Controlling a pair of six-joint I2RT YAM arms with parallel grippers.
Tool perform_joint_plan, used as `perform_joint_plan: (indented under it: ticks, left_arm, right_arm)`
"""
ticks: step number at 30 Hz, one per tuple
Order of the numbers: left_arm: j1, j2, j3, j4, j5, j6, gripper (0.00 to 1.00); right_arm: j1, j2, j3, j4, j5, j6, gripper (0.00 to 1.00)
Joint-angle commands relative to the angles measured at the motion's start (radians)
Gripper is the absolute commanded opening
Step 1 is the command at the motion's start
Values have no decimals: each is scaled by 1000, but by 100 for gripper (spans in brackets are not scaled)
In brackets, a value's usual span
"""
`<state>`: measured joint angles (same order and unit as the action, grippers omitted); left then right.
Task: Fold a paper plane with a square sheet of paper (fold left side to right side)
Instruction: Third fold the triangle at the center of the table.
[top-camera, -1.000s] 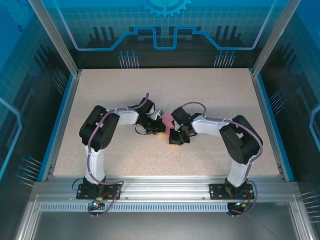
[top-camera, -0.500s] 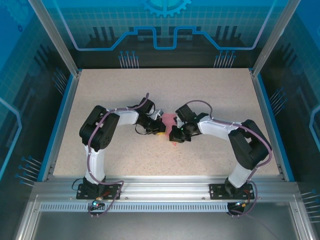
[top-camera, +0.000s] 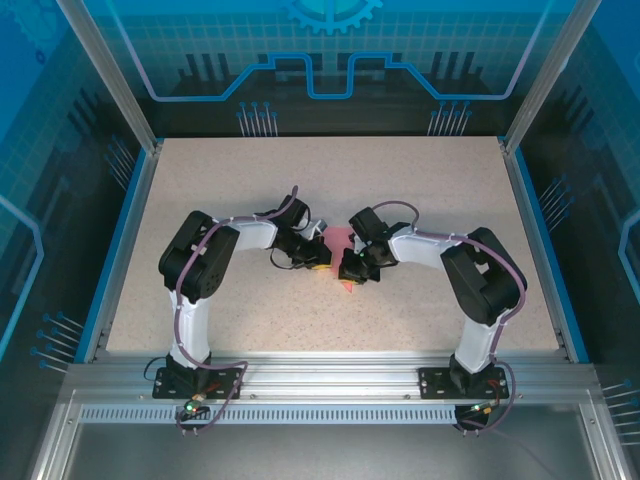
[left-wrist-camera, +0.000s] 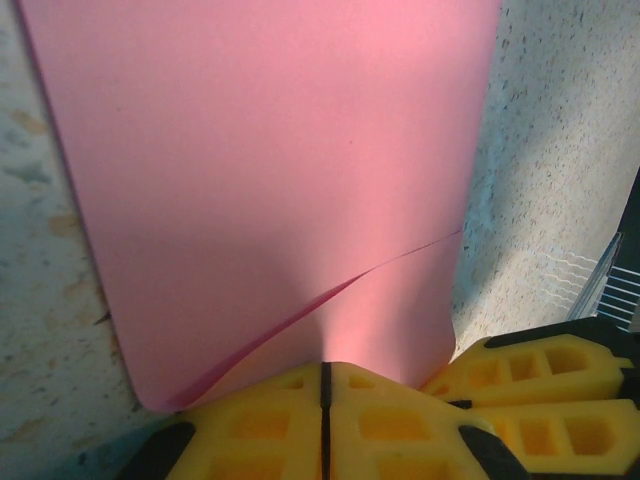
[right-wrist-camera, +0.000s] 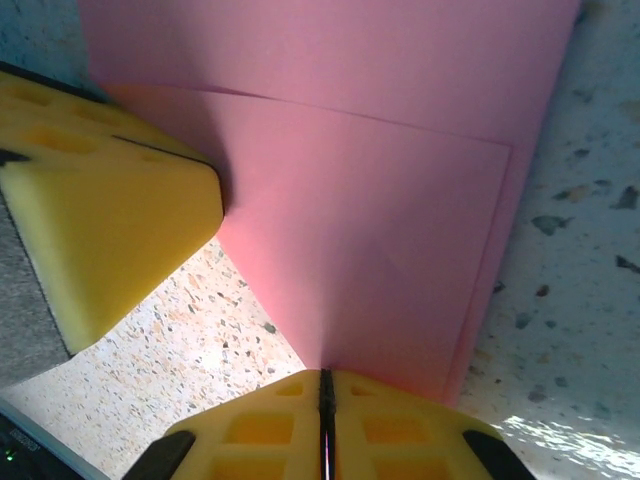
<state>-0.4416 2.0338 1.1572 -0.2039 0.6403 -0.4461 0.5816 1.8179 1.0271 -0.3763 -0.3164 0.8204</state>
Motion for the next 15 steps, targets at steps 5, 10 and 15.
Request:
perform_joint_plan:
  ticks: [5,10,15]
  left_arm:
    - [-1,57,-2,-81,-80,-7,9]
    - [-2,59,-1,-84,-82,-7,9]
    - [-1,60,1,-85,-83,-6,9]
  right_arm:
    - [-4,11,-19,-57,-40,6,10]
    - [-3,11,-22,-88,-8,-8,10]
    - [3,25,-13,-113,12,-21,10]
